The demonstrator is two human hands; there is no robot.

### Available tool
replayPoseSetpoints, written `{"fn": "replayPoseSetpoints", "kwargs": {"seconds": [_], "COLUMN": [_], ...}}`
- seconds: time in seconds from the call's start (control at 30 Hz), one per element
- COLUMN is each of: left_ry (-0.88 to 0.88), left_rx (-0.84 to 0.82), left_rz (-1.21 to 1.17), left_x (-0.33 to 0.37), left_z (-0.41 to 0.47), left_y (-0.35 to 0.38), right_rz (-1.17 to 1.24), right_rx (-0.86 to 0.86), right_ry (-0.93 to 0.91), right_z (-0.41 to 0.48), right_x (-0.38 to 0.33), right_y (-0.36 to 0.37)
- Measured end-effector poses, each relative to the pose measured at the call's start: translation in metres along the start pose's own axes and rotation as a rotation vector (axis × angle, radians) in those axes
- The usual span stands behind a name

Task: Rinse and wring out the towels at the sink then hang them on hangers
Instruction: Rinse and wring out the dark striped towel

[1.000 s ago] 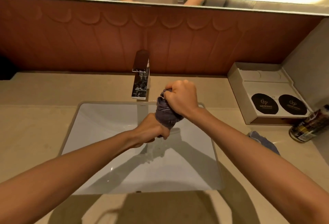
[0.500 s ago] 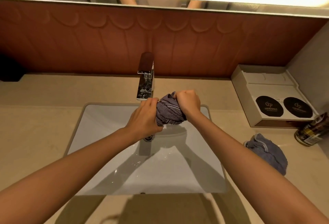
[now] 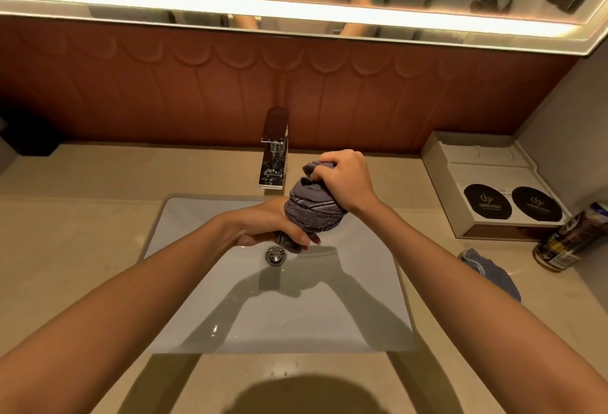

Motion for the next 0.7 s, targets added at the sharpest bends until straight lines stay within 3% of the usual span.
{"fn": "replayPoseSetpoints", "kwargs": {"seconds": [0.1,0.2,0.3,0.37,0.43,0.57,0.7], "left_ry": [-0.003,0.063,0.092,0.186,0.330,0.644,1.018], "left_rx": [0.122,0.412,0.717,0.844,0.907,0.973,0.948], "left_rz": [0.053,0.269,0.788,1.016,1.166,1.573,1.819], "left_x": [0.007,0.027,0.048,0.056,0.065,0.085,0.098], "left_z": [-0.004,-0.009,-0.024,-0.033,-0.042,-0.052,-0.067], "left_y": [-0.009,-0.034,-0.057,-0.065,-0.062,-0.031,0.004], "right_rz": [-0.047,-0.046,0.337,0.531,0.563,0.650,1.042], "right_rx": [0.062,0.039,-0.018,0.032,0.054,-0.124,-0.251], "right_ry": [-0.042,0.121,0.451,0.571,0.643,0.899,1.053], "right_z": [-0.008,-0.013,-0.023,-0.030,-0.035,-0.055,-0.077], "right_x": [-0.003,0.020,0.049,0.052,0.054,0.052,0.047], "right_y": [-0.006,-0.005,0.005,0.002,-0.002,0.030,0.061]}}
Point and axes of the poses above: each hand's wrist, its own z-axis towards the middle knuckle, its own y-axis out of the palm, x = y × z, the point moved 10 cm from there along z, towards the middle knuckle, and after that the axes turned 1 degree about z, right-handed, at the moved point
